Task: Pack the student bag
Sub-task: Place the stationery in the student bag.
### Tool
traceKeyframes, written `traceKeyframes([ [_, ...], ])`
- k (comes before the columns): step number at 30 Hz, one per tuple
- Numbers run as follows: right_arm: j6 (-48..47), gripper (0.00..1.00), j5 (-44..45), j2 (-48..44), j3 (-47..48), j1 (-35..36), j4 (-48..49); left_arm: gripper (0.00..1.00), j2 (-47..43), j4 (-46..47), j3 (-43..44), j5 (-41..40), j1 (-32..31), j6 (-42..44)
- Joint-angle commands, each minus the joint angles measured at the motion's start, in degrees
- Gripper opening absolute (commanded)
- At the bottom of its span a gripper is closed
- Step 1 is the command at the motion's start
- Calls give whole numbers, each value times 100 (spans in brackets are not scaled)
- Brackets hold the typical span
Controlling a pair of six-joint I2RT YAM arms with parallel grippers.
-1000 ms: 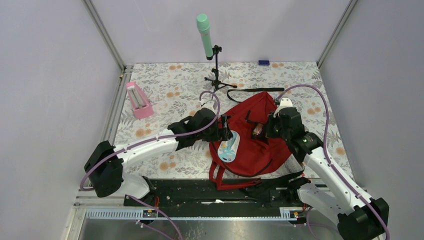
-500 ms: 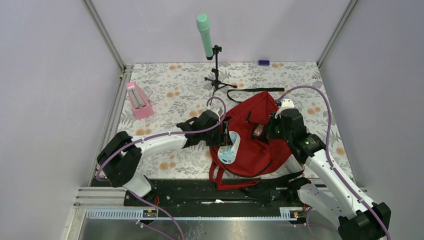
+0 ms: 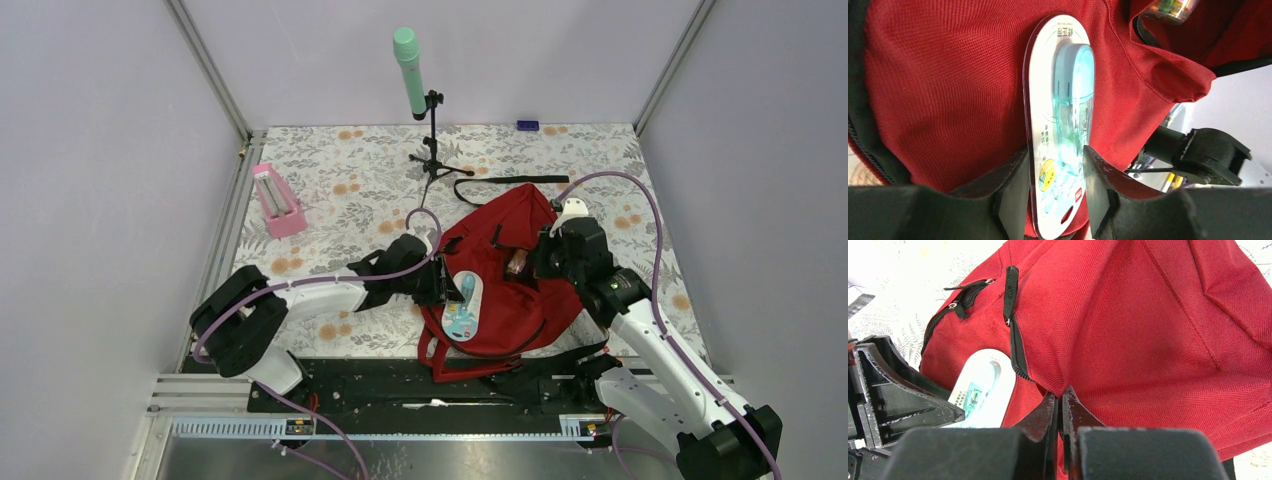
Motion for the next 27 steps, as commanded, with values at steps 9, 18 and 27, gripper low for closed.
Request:
traceKeyframes([
  [9, 143, 0, -176, -146, 374, 31, -22, 36, -429, 1026, -500, 423, -17, -674],
  [18, 163, 0, -176, -146, 407, 31, -70, 12, -380, 1638, -711, 393, -34, -1018],
  [27, 164, 0, -176, -183, 460, 31, -123, 0, -785, 3112, -849, 23, -313, -2171],
])
